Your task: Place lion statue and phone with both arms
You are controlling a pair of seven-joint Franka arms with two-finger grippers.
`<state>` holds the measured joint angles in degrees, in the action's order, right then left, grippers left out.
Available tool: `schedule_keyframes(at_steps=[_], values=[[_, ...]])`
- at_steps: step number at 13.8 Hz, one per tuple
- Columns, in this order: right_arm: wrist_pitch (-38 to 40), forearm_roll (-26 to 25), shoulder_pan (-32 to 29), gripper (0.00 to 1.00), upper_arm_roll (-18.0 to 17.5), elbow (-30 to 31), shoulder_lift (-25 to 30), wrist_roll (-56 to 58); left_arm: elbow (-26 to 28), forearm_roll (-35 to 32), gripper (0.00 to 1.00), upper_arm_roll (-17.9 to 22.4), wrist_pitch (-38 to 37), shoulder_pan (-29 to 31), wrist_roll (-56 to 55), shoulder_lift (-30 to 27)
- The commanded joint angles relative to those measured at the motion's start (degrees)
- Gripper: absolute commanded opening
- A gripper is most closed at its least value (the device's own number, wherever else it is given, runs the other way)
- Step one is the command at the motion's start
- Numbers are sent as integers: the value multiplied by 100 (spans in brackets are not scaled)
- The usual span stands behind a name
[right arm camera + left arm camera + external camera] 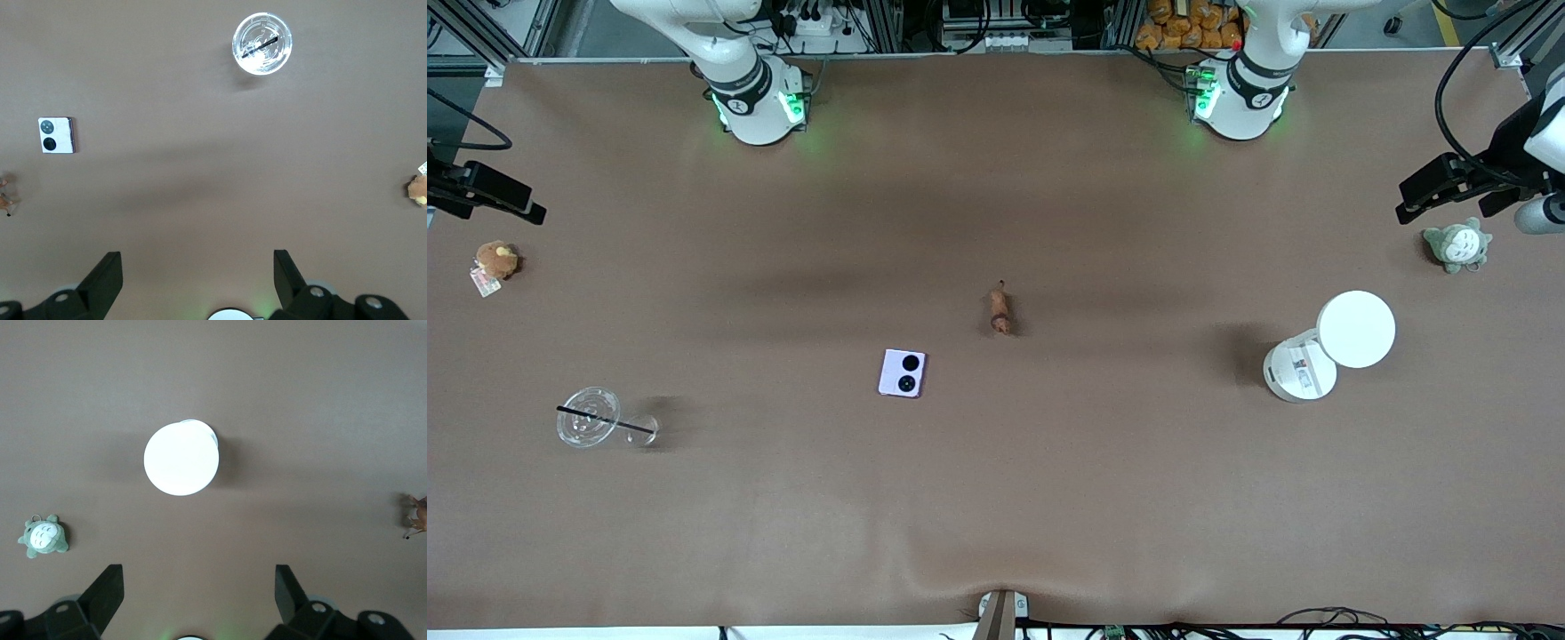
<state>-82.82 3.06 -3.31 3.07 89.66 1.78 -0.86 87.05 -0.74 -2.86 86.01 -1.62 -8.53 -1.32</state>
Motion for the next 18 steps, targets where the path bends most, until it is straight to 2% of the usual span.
schedule_keyframes(at_steps=[1,6,11,15,18], values=[[-24,-16,-38,100,-17,34,33,-2,-66,12,100,-13,-76,4,36,18],[-33,-16,-29,100,-17,34,25,-11,-31,82,100,-22,-75,-40,62,167],[11,-16,-47,100,-17,35,33,-11,-179,311,100,-196,160,-250,-34,860],[64,-16,-21,100,-17,78,25,-90,-364,276,100,-285,951,-899,-1122,1607],[38,-8,-248,100,-17,70,33,-29,-601,267,100,-268,1426,-1392,-2105,2117]])
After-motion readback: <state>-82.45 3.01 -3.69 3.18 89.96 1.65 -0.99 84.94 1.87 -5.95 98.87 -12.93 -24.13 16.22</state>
